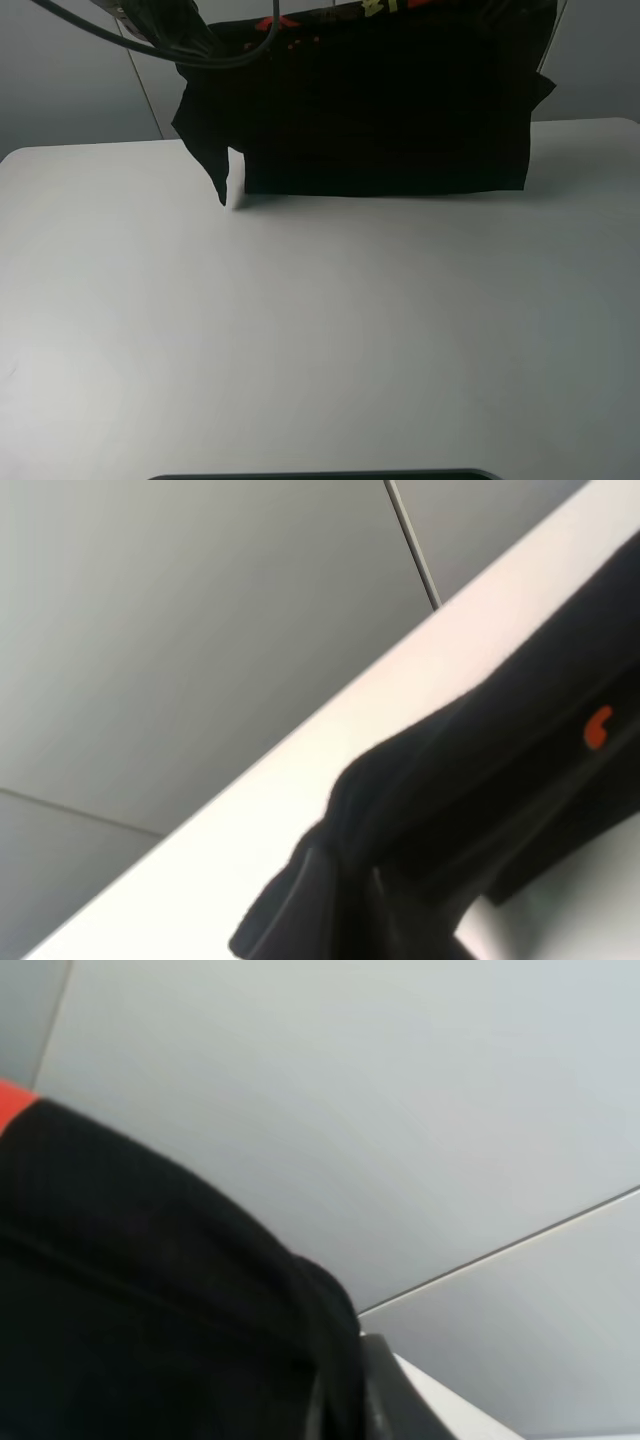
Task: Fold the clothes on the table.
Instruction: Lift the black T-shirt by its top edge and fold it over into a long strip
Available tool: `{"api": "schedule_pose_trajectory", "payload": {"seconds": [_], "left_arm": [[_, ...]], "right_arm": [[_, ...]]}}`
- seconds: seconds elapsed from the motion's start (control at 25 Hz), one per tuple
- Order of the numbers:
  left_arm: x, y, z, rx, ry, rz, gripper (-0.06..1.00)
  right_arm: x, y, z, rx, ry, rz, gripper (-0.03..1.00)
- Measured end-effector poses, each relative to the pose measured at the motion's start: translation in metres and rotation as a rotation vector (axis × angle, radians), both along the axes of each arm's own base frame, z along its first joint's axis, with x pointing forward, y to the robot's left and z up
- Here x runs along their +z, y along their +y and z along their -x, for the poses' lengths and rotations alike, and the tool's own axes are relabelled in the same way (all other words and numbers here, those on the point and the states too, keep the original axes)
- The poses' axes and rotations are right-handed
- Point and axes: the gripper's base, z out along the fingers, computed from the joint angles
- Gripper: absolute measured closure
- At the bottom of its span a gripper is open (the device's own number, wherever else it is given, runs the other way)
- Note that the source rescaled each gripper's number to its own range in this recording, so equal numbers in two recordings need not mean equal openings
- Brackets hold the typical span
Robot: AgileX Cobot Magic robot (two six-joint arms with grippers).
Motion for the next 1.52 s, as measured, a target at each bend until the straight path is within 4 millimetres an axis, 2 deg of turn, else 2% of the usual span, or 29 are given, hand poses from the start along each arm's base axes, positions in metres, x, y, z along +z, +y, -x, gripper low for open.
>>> {"api": "schedule_pose_trajectory", "payload": {"seconds": [0.2,0.4,0.6,0.96,1.12,1.28,1.52], "left_arm": [[0.000,0.005,0.011,-0.003,0.102,-0.043,0.94],[-0.008,0.006,0.023,-0.055,0.247,-0.097,0.94],[-0.012,-0.004,0.037,-0.116,0.305,-0.164,0.94],[-0.016,-0.009,0.053,-0.141,0.398,-0.231,0.94],[-0.015,-0.003,0.061,-0.137,0.438,-0.245,0.94],[-0.017,0.012,0.083,-0.137,0.463,-0.244,0.94],[-0.034,0.035,0.115,-0.137,0.525,-0.264,0.94]], "right_arm": [[0.007,0.001,0.015,0.032,0.078,-0.015,0.97],[-0.007,0.005,0.031,0.129,0.224,-0.019,0.97],[-0.023,0.002,0.051,0.172,0.304,0.000,0.97],[-0.037,-0.004,0.104,0.276,0.474,-0.029,0.97],[-0.043,-0.003,0.123,0.322,0.597,-0.060,0.97],[-0.043,0.000,0.135,0.370,0.701,-0.094,0.97],[-0.044,0.006,0.149,0.432,0.846,-0.164,0.97]]}}
